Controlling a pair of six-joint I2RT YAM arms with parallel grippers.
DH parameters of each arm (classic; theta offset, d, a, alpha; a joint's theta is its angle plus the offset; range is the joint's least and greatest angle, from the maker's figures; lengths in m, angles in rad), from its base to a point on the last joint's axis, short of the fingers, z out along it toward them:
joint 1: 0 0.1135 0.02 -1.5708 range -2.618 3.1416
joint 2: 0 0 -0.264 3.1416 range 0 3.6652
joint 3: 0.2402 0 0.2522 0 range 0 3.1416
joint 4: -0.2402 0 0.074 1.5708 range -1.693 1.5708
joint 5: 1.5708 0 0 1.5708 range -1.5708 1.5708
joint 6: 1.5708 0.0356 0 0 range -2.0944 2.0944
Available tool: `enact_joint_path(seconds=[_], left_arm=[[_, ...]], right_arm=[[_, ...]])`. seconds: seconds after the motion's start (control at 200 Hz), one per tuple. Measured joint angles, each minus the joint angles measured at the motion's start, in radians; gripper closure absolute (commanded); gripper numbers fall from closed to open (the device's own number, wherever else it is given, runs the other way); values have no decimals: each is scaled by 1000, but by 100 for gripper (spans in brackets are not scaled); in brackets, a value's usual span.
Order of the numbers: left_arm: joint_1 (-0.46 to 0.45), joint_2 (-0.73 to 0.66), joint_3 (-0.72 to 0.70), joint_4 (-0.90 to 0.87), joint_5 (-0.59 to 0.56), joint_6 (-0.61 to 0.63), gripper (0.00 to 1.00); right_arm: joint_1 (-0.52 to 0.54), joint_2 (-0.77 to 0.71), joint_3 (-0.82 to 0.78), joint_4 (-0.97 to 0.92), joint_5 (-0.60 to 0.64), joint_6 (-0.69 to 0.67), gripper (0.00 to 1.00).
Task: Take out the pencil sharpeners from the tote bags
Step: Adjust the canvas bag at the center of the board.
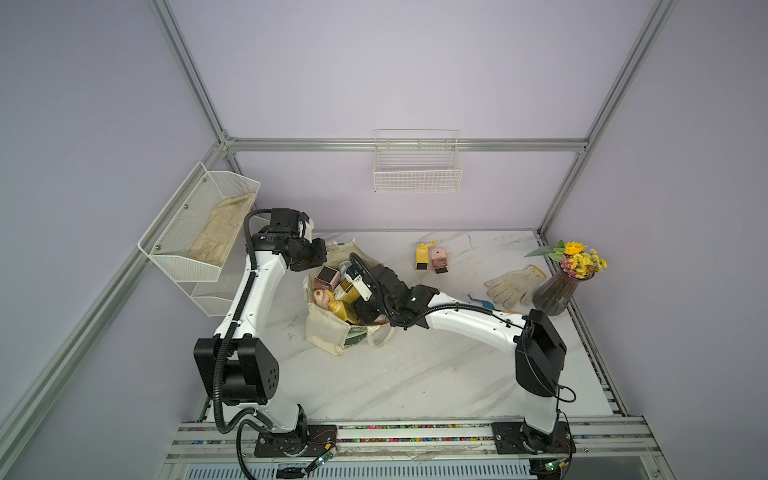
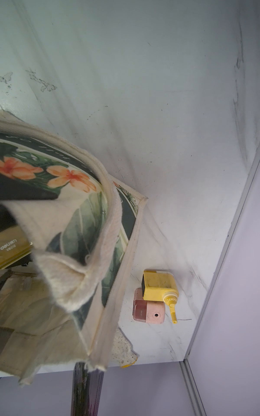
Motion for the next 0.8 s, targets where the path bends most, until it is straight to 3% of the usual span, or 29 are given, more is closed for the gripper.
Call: enact_joint_path(seconds=[0.24,0.655,0.8], left_arm=[[0,11,3,13,62,-2,100],[-28,28,10,61,263,51,100],[-34,-70,-130,190,309,56,100]], right_arm=[[92,-100,-140,96,-33,15,42],[152,33,-113,288,-150,16,42],[152,33,-116,301,-146,4,37]])
